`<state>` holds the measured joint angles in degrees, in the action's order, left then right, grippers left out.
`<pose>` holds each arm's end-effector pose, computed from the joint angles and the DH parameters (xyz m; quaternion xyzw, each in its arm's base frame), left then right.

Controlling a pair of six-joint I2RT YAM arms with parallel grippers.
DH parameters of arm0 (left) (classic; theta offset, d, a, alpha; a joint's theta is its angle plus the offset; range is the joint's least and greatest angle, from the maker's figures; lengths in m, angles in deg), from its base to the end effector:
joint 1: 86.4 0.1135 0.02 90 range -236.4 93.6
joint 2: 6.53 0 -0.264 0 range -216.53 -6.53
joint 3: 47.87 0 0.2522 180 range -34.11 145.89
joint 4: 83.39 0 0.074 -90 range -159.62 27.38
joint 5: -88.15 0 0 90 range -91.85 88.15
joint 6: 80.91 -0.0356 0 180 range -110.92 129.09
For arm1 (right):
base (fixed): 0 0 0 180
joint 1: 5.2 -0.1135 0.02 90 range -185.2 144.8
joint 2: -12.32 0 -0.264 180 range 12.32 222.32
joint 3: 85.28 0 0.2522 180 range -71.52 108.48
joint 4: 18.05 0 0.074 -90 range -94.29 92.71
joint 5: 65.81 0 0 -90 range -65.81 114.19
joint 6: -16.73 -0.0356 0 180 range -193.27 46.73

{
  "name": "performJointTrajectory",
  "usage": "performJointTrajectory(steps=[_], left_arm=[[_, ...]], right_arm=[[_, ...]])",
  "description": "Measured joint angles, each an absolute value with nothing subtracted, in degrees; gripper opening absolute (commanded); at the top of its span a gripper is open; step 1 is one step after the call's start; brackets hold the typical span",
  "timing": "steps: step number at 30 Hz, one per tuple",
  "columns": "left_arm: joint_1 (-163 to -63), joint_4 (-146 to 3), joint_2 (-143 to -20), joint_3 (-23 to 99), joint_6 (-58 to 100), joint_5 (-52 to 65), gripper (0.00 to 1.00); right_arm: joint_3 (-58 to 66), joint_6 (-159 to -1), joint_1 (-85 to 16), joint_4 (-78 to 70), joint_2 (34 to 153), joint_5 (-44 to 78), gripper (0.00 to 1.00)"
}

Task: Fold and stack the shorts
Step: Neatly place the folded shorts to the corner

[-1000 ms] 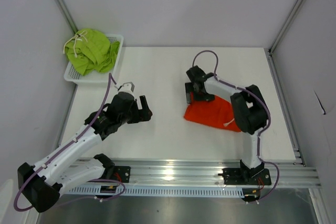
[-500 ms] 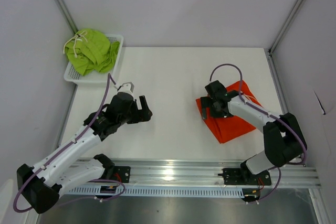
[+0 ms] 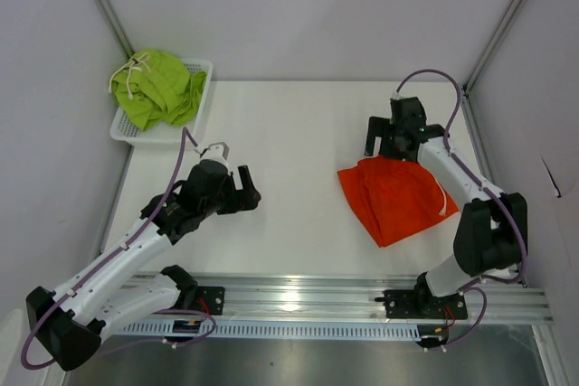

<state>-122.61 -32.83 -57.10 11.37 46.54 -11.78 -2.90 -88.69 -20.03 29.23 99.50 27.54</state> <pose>0.1511 -0.1031 0.2826 -0.0451 0.9093 -0.1802 0.3724 0.3153 0.0813 0.2697 0.0144 0.9453 0.0581 0.3207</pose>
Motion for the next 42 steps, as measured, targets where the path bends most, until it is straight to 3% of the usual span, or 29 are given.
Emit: performJointTrajectory(steps=[15,19,24,28,42], left_arm=[[-122.6,-32.8,-57.1,11.4,46.5,-11.8,0.92],[-122.6,-32.8,-57.0,11.4,46.5,-11.8,0.92],[-122.6,-32.9,-56.8,11.4,46.5,-11.7,0.92],[-122.6,-32.9,-56.8,11.4,46.5,-11.7,0.92],[-121.2,-30.9,-59.3,16.0,46.0,-12.4,0.93]], right_arm=[[14.7,-88.7,-17.8,27.1,130.0,32.0,0.98],[10.6,-93.5,-15.1,24.5,127.5,32.0,0.97],[-6.4,-100.8,-8.7,20.3,114.6,29.4,0.96],[-12.8,-102.5,-8.7,19.4,109.2,28.4,0.96],[-14.3,-100.6,-12.0,22.2,100.0,31.6,1.0]])
